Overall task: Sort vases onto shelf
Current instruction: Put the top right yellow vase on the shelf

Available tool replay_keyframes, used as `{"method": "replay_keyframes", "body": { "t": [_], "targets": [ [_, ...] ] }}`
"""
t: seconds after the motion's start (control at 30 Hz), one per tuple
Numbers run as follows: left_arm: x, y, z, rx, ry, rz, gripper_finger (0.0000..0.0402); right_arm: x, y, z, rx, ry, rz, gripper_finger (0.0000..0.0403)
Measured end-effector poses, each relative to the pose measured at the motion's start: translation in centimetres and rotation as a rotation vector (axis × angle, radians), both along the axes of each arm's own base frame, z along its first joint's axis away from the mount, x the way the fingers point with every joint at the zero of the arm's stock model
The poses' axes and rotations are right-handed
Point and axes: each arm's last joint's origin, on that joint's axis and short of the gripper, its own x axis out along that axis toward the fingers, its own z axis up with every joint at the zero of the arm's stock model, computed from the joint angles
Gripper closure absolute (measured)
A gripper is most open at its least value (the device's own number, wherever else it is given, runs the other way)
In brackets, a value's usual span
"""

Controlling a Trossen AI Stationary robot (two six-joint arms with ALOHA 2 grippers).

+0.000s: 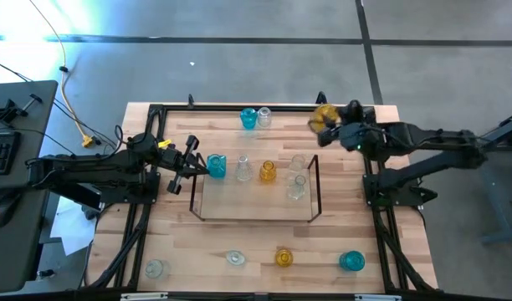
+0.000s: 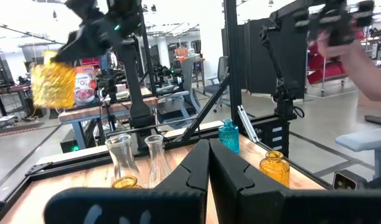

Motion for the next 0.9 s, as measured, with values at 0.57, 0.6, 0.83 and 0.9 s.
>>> {"method": "replay_keyframes", "body": {
  "t": [0.57,0.6,0.83,0.9],
  "targets": [
    [0.0,0.0,0.0,0.000,0.000,0.000,0.0401,10.5,11.1,-2.4,-0.050,0.300,0.715,0.0240],
    [0.0,0.0,0.0,0.000,0.000,0.000,0.0401,10.9,11.4,-3.0,-0.048,0.300,0.728,0.0240],
    [0.0,0.0,0.0,0.000,0.000,0.000,0.0401,13.0,13.4,-7.1,0.000,0.312,0.825,0.0240],
    [0.0,0.0,0.0,0.000,0.000,0.000,0.0401,13.5,13.9,-8.2,-0.001,0.330,0.839,0.0240]
  ]
}}
